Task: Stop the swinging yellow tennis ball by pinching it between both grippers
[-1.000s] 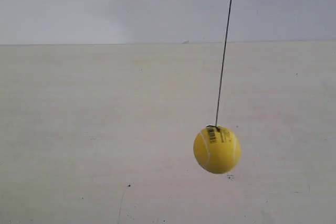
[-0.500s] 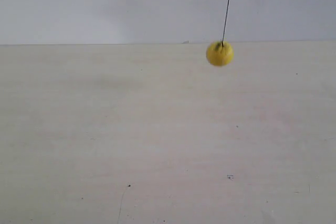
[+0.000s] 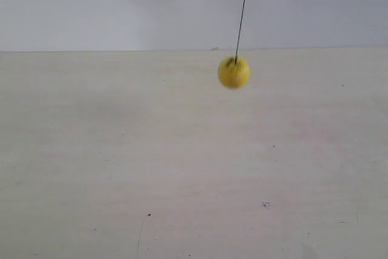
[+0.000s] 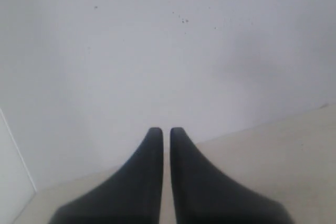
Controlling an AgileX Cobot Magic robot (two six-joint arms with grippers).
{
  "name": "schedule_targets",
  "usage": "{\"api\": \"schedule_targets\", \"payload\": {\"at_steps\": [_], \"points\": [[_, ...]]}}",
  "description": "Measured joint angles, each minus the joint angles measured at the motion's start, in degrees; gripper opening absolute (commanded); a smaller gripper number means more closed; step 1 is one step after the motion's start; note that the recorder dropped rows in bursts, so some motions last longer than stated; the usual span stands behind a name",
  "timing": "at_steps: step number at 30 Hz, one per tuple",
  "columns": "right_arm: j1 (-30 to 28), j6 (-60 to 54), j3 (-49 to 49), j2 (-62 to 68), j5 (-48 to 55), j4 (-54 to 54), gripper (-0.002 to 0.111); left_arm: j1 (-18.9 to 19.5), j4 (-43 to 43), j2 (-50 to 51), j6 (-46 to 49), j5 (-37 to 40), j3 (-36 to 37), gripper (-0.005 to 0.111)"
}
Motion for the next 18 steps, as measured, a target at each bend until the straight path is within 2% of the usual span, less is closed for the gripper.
{"api": "schedule_targets", "payload": {"at_steps": [6, 14, 18], "points": [[0.0, 2.7, 0.0, 0.0, -5.8, 0.0, 0.0, 0.0, 0.0, 0.0, -3.3, -2.9, 0.0, 0.005], [0.0, 10.8, 0.0, 0.0, -8.7, 0.0, 0.0, 0.0, 0.0, 0.0, -24.5, -6.5, 0.0, 0.005], [0.0, 15.9, 0.0, 0.0, -12.4, 0.0, 0.0, 0.0, 0.0, 0.0, -30.0, -12.0, 0.0, 0.005]]}}
